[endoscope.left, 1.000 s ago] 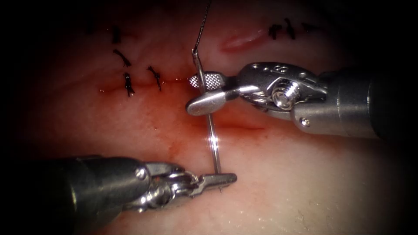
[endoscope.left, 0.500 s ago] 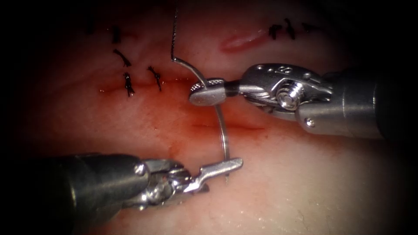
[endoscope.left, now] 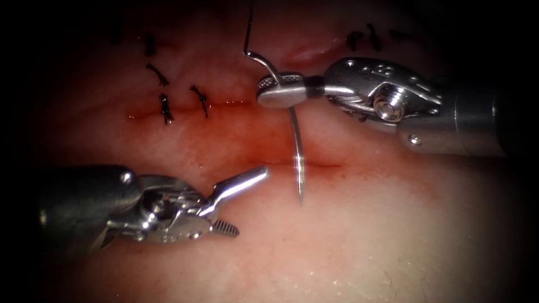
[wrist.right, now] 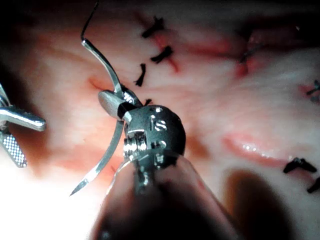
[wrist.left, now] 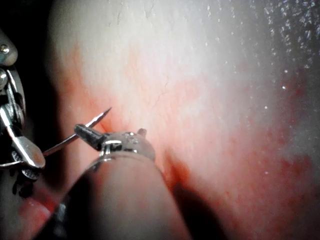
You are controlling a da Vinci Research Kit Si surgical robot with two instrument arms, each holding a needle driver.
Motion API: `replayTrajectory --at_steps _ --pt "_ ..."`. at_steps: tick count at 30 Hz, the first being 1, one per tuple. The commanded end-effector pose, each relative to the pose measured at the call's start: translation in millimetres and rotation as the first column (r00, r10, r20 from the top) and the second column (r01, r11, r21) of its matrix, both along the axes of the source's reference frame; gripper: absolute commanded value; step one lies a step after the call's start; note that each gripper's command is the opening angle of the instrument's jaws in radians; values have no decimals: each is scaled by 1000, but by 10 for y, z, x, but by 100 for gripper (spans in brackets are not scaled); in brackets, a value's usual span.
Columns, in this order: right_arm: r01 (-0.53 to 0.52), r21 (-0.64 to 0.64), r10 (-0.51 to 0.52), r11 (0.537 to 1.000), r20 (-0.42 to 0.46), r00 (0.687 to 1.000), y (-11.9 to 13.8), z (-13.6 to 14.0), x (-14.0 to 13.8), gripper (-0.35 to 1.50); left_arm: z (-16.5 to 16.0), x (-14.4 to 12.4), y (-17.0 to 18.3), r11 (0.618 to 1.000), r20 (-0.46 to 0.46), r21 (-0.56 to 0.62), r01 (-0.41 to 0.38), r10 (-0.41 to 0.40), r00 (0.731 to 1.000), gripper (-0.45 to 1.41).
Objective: Wound Closure
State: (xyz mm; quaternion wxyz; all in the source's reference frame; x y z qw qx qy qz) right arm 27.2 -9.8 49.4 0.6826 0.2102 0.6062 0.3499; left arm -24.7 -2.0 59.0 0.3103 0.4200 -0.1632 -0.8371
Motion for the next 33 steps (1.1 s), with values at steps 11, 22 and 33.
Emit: replayTrajectory --at_steps 11,22,33 --pt "101 -318 -111 943 -13 994 13 11 15 -35 66 9 22 824 31 484 295 -353 935 -33" --pt "-6 -422 -21 906 -58 998 31 35 10 -35 134 -9 0 753 -4 563 341 -410 912 -23" --pt "-66 -473 31 878 -82 996 37 53 8 -35 148 -34 -20 742 -117 572 349 -348 930 -16"
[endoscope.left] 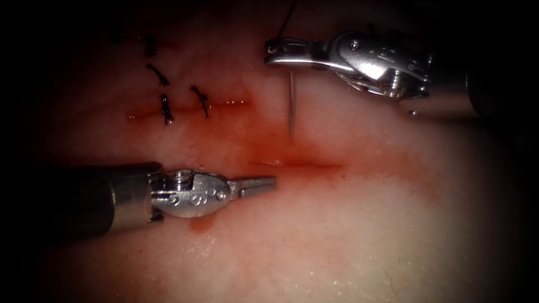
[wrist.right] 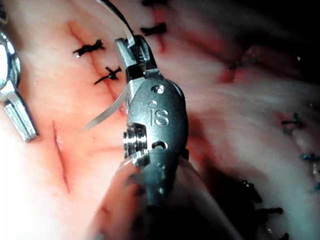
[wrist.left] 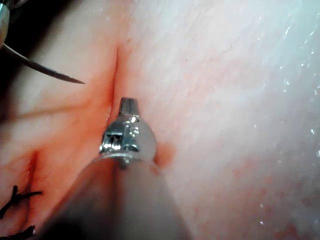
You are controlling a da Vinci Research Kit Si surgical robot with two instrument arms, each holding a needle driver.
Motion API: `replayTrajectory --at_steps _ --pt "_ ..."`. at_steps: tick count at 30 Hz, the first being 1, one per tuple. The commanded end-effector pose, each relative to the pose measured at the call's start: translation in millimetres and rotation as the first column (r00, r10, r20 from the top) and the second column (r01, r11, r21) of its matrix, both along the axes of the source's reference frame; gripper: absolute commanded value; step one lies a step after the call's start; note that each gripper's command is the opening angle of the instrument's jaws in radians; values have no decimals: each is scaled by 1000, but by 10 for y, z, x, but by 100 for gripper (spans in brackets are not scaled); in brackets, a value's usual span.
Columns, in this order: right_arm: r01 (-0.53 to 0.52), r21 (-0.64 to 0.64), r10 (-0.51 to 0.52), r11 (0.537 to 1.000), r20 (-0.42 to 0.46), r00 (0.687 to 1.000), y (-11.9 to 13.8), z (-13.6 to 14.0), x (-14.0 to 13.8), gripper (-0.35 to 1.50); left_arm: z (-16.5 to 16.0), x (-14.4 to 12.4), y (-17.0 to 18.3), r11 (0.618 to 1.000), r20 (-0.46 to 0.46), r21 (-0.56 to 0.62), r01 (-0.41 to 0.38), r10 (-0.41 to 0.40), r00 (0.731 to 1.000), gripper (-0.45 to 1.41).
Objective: Wound Closure
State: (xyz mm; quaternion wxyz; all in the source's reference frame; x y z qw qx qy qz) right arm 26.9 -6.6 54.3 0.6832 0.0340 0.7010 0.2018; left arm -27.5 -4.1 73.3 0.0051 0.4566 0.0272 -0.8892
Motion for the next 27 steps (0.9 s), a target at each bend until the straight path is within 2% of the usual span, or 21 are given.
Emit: replayTrajectory --at_steps 1,4,8,19,27 --pt "1 -12 -1 1000 -2 1000 4 5 12 -35 7 -7 -1 1000 -17 10 -9 9 1000 -15" --pt "-2 -21 2 1000 -11 1000 3 10 15 -35 15 -7 -12 997 -87 48 -52 56 995 -11" --pt "2 -34 -3 999 -14 1000 -2 18 21 -35 26 -5 -25 994 -156 76 -73 84 984 -5" --pt "11 -110 -12 994 -12 1000 -4 25 23 -35 27 8 -29 989 -191 118 -84 106 976 1" --pt "1 -133 -3 991 -16 1000 -3 25 28 -35 25 7 -31 989 -194 119 -85 107 975 1"
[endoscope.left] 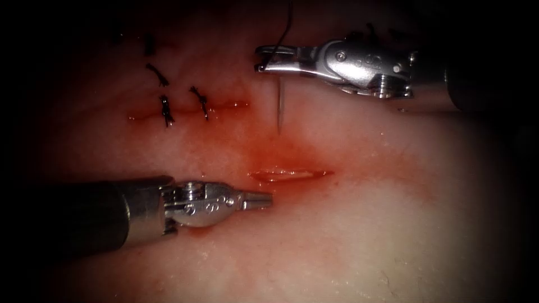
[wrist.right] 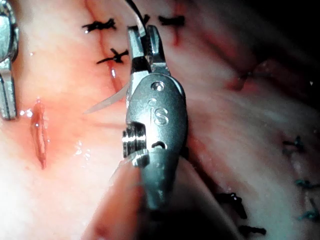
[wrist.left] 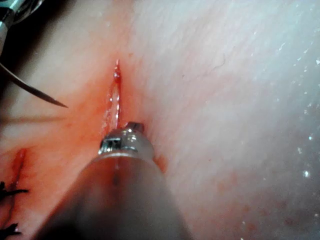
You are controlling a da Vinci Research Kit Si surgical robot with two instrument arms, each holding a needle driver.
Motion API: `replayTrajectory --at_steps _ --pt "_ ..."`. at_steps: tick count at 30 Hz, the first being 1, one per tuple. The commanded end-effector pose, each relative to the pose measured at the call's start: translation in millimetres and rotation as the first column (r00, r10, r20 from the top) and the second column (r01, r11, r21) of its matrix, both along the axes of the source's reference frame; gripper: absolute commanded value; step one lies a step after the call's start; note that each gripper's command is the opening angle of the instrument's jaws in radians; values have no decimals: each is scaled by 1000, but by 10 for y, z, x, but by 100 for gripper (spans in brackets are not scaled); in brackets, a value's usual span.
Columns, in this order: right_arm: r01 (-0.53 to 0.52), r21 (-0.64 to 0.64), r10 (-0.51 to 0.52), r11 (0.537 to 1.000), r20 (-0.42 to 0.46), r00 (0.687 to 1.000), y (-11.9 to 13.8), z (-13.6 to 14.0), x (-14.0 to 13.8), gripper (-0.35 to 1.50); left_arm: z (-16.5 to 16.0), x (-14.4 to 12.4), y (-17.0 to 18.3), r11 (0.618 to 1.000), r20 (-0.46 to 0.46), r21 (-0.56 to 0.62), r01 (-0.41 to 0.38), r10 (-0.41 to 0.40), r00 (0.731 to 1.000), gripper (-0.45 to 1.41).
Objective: Wound Closure
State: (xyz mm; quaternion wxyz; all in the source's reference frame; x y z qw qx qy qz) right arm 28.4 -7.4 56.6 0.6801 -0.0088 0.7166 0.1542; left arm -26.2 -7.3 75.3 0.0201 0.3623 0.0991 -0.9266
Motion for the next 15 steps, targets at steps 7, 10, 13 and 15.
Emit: replayTrajectory --at_steps 7,10,13,15 --pt "9 -12 -9 1000 2 1000 4 4 19 -35 1 -7 1 1000 2 1 1 -1 1000 2" --pt "13 -22 -13 1000 5 1000 2 8 19 -35 -1 -7 2 1000 3 4 1 -1 1000 2" --pt "19 -26 -18 999 11 1000 2 12 18 -35 -3 -7 2 1000 3 5 2 -2 1000 2" --pt "21 -28 -21 999 14 1000 1 14 18 -35 -4 -7 1 1000 2 5 2 -2 1000 2"
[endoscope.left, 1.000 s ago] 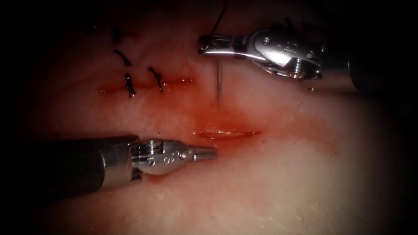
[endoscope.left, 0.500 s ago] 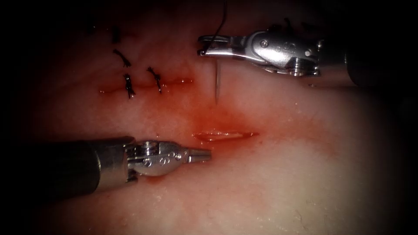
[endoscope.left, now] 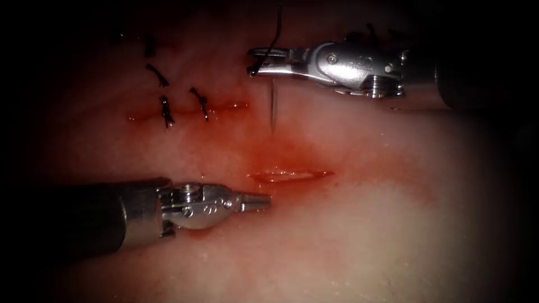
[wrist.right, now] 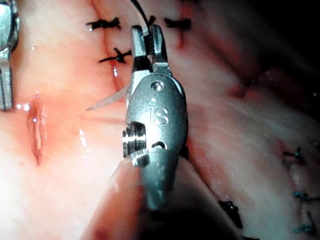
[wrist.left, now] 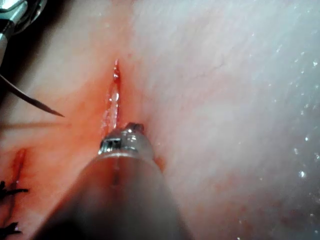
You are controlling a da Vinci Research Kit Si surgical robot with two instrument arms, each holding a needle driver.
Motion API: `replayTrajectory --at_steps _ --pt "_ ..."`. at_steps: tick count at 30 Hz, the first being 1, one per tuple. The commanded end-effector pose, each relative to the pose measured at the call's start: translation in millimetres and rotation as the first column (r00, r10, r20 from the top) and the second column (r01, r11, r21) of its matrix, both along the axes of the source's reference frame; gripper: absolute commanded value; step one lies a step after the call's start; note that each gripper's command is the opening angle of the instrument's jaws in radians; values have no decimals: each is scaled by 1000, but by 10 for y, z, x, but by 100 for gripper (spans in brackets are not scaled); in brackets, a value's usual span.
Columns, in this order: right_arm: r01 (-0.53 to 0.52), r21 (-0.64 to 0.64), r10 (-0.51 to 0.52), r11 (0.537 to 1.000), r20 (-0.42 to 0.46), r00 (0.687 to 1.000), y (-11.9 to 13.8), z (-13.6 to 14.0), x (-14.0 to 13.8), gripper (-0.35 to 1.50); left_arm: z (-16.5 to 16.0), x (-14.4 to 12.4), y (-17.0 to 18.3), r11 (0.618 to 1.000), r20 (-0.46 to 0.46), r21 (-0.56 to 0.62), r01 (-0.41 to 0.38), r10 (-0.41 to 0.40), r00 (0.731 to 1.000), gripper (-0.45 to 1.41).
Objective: Wound Closure
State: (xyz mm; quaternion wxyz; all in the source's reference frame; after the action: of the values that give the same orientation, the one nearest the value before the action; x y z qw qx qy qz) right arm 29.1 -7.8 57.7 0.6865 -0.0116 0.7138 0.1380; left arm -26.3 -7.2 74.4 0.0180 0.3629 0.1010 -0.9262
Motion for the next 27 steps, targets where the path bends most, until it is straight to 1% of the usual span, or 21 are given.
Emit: replayTrajectory --at_steps 1,10,19,22,27 --pt "3 -4 -3 1000 2 1000 5 5 10 -35 4 -6 0 1000 1 0 -1 1 1000 2" --pt "24 -16 -24 1000 17 1000 -1 15 11 -35 0 -5 2 1000 2 2 -1 1 1000 4" --pt "61 -46 -57 997 77 995 -8 28 12 -35 -4 -3 3 1000 0 2 0 0 1000 4" --pt "82 -63 -76 995 102 992 -19 42 12 -35 -5 -1 4 1000 -1 2 0 0 1000 6" --pt "89 -29 -84 996 131 988 -38 59 9 -35 -7 2 6 1000 -5 0 2 -2 1000 6"
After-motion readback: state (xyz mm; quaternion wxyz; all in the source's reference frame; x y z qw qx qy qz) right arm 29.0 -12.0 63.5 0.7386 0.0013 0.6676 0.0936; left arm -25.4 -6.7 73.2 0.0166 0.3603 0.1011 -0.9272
